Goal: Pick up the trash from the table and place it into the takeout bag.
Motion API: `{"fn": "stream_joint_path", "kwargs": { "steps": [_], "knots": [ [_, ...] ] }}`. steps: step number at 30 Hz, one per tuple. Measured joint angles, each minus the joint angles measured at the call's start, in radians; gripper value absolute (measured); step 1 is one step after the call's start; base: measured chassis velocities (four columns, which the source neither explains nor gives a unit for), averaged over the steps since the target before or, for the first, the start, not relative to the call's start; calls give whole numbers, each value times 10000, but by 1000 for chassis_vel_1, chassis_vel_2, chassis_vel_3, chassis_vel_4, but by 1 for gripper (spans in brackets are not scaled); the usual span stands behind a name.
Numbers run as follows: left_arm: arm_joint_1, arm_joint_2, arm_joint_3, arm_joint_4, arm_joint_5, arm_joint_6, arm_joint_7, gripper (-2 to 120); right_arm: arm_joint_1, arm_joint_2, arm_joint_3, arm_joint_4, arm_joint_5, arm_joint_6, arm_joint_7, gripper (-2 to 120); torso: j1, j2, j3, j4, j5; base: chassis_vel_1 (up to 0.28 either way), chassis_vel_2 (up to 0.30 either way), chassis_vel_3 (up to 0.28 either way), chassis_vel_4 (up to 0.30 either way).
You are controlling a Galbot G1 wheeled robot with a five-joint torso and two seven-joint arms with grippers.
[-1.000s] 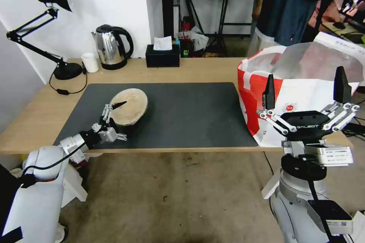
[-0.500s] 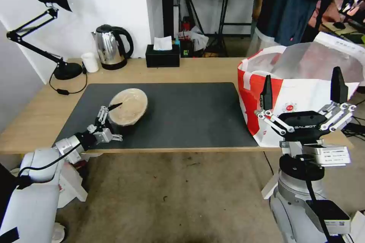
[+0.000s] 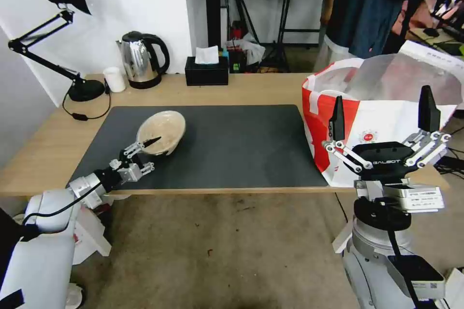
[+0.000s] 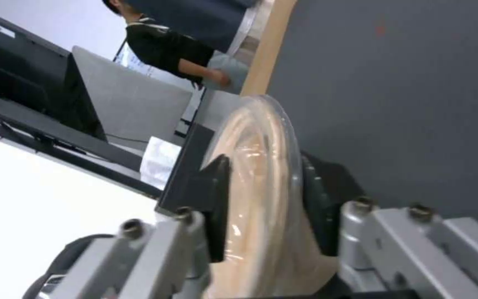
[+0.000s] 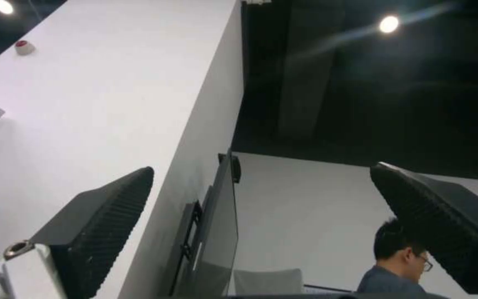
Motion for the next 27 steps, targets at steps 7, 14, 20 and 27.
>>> {"fn": "stream_joint_path", "kwargs": {
  "steps": [7, 14, 20, 27],
  "knots": [
    [-20, -17, -3, 24, 33, -19, 1, 5, 1, 3, 6, 4, 0, 0, 0, 100, 0, 0, 0, 0, 0, 0, 0, 0, 0],
    [-21, -42, -4, 29, 45, -45, 0, 2, 30, -4, 15, 4, 6, 0, 0, 100, 0, 0, 0, 0, 1, 0, 0, 0, 0],
    [-23, -42, -4, 24, 45, -49, 0, 2, 40, -3, 24, 2, 13, 0, 4, 100, 0, 0, 0, 0, 0, 0, 0, 0, 0],
    [-73, -60, -4, -78, 42, -118, -13, 2, 44, -5, 34, -3, 17, 2, 7, 100, 0, 0, 0, 0, 0, 0, 0, 0, 0]
  ]
}}
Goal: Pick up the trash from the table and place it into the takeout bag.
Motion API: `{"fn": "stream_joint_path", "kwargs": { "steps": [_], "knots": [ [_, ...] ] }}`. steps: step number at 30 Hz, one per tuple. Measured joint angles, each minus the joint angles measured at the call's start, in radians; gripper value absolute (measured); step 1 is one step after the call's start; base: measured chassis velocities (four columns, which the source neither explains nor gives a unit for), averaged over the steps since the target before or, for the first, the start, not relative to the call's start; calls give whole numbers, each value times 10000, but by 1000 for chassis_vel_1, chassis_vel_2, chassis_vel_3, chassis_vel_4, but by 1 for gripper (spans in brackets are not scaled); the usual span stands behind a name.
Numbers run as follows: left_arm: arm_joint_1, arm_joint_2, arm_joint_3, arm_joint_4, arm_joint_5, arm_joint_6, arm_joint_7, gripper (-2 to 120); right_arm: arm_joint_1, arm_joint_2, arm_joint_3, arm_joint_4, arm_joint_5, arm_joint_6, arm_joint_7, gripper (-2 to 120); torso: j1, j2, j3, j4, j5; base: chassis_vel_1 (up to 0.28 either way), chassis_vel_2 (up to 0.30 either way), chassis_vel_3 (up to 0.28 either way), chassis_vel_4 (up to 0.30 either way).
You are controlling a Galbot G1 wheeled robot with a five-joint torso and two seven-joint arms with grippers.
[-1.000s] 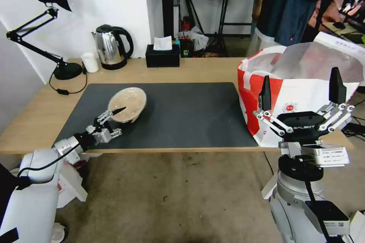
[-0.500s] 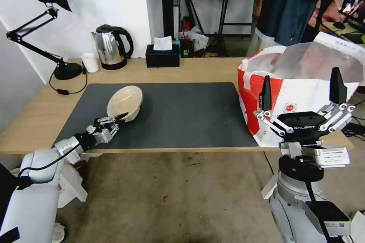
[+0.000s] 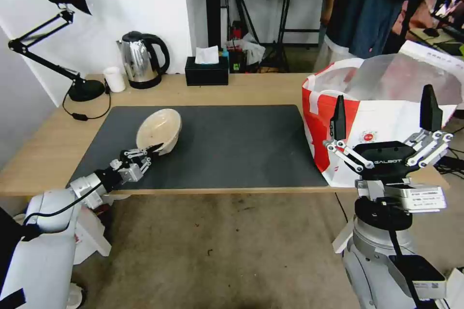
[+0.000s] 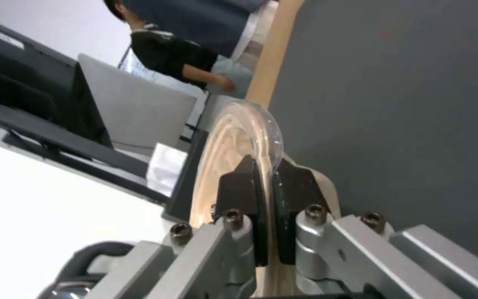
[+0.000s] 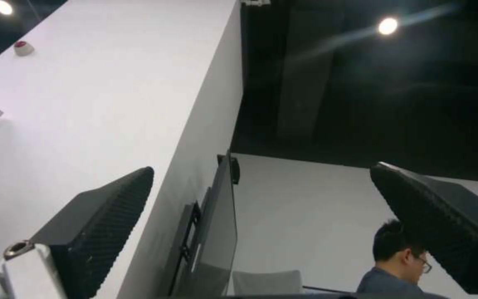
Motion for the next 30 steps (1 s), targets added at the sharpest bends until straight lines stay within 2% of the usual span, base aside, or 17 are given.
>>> {"fn": "stream_joint_path", "kwargs": {
  "steps": [9, 13, 17, 22, 30],
  "knots": [
    [-165, 69, -4, -586, -176, -46, -114, 2, -3, -4, 19, 2, 5, 0, 3, 100, -1, 0, 0, -1, 1, 0, 0, 0, 0],
    [-316, 252, 223, -1159, -649, 92, -488, 2, -46, -4, 36, 37, 5, 0, 3, 100, 0, 0, 0, 0, 1, 0, 0, 0, 0],
    [-406, 320, 362, -1418, -861, 164, -645, 2, -79, -6, 71, 54, 7, 3, 3, 100, 0, 0, 0, 0, 2, 0, 0, 0, 0],
    [-921, 489, 1255, -2472, -1629, 567, -1334, 2, -309, -40, 263, 103, 12, 50, -8, 100, -1, 0, 0, 0, 2, 0, 0, 0, 0],
    [-1679, 837, 2186, -2874, -1843, 892, -1770, 2, -490, -39, 340, 224, -13, 63, -44, 100, 0, 0, 0, -1, -1, 0, 0, 0, 0]
  ]
}}
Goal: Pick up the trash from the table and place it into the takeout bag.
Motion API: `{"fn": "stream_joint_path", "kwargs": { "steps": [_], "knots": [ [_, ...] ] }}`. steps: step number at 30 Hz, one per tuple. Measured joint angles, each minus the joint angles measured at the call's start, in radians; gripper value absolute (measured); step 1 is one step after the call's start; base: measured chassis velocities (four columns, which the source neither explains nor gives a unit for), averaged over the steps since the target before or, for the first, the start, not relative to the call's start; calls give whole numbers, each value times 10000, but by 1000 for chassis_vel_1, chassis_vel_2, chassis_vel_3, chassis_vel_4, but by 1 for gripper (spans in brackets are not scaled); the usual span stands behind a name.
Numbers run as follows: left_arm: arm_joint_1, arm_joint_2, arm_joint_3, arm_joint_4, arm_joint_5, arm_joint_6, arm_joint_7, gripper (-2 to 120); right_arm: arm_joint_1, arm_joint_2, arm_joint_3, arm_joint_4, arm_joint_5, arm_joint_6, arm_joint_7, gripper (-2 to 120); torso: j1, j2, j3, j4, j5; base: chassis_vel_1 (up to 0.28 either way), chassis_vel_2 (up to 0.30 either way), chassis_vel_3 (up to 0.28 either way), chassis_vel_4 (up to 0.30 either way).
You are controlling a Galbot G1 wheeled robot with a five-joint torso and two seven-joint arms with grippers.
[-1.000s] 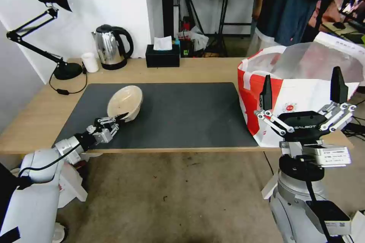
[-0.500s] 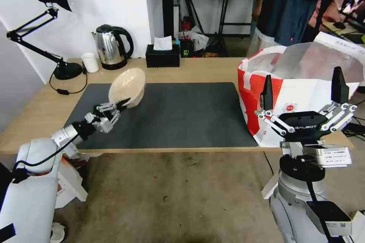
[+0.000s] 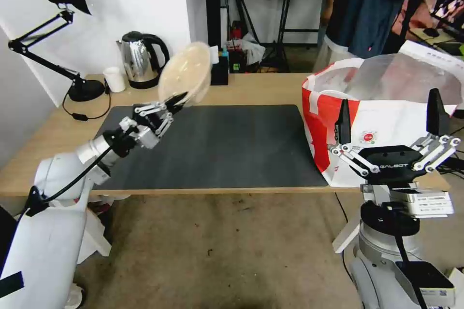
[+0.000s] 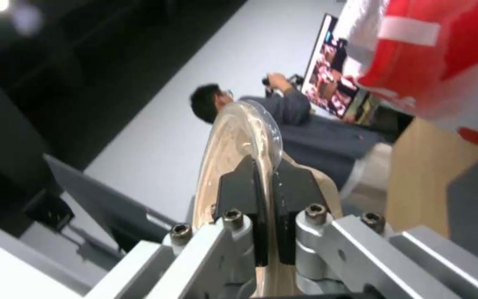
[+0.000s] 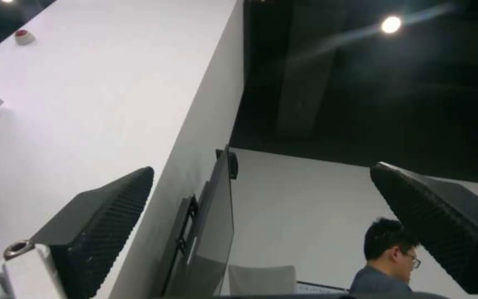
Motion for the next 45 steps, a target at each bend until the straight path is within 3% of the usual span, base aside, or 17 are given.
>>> {"fn": "stream_joint_path", "kwargs": {
  "steps": [8, 19, 21, 23, 33, 45],
  "knots": [
    [-1794, 453, 1528, 401, -271, 185, -354, 2, -155, 92, 148, 48, -49, 58, -42, 100, -1, 0, 1, 0, 1, 0, 0, 0, 0],
    [-4139, 80, 3352, 1379, -280, 301, -342, 2, -600, 283, 662, 200, -62, 347, -54, 100, 0, -1, -1, 1, 1, 0, 0, 0, 0],
    [-4158, 79, 3370, 1388, -281, 301, -342, 2, -608, 290, 667, 205, -63, 350, -54, 100, 0, 0, 0, 1, 2, 0, 0, 0, 0],
    [-4743, -28, 4014, 1671, -306, 302, -339, 2, -684, 397, 730, 267, -64, 388, -54, 100, -2, 0, 0, 1, 2, 0, 0, 0, 0],
    [-5890, -393, 5452, 2263, -327, 284, -336, 2, -775, 761, 793, 335, -259, 461, -54, 100, -2, 1, 0, 0, 1, 0, 0, 0, 0],
    [-6638, -935, 6628, 2805, -325, 196, -345, 2, -889, 1166, 844, 346, -456, 548, -55, 100, -1, 1, 0, 1, 2, 0, 0, 0, 0]
  ]
}}
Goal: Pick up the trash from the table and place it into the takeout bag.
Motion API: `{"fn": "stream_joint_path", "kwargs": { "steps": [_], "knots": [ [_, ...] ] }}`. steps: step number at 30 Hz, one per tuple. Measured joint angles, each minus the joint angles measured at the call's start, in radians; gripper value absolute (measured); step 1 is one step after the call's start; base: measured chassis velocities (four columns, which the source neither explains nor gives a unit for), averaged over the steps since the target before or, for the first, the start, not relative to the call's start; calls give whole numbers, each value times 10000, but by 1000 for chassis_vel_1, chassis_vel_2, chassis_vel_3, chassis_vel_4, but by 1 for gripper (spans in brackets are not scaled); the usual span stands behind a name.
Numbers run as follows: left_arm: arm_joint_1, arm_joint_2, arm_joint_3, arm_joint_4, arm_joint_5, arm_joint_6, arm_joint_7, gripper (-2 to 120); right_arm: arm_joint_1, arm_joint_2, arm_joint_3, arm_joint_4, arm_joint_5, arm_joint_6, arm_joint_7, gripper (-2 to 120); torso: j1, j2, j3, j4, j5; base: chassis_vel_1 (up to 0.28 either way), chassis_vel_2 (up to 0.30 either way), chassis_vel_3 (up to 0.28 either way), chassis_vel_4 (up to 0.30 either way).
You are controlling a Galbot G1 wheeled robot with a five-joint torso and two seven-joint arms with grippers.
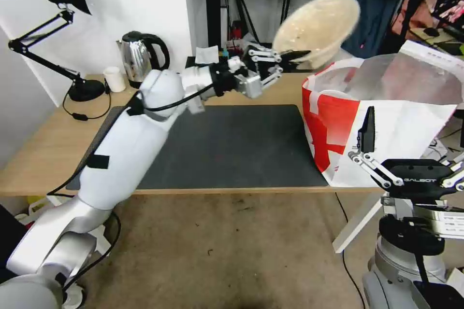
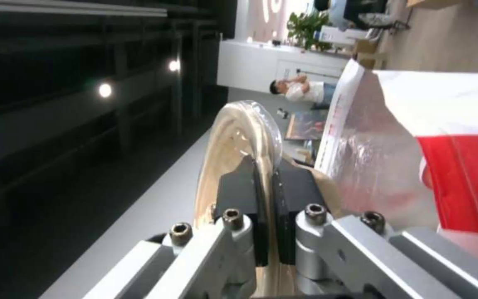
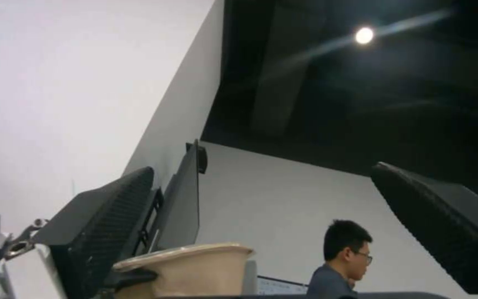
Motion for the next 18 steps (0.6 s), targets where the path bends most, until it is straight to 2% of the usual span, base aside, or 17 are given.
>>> {"fn": "stream_joint_path", "kwargs": {
  "steps": [2, 5, 12, 18],
  "knots": [
    [0, 0, 0, 0, 0, 0, 0, 2, 0, 0, 0, 0, 0, 0, 0, 100, 0, 0, 0, 0, 0, 0, 0, 0, 0],
    [-369, -323, 495, 347, 22, -99, -5, 2, -56, 83, 24, 0, -35, 45, 2, 100, -1, 0, 0, 2, 0, 0, 0, 0, 0],
    [-745, -937, 944, 881, 219, -228, -4, 2, -72, 120, 53, 0, -38, 79, 7, 100, 0, 0, 0, -1, 1, 0, 0, 0, 0],
    [-951, -1198, 1210, 1251, 353, -371, -3, 2, -59, 90, 59, 8, -37, 80, 8, 100, 0, 0, 0, 0, 2, 0, 0, 0, 0]
  ]
}}
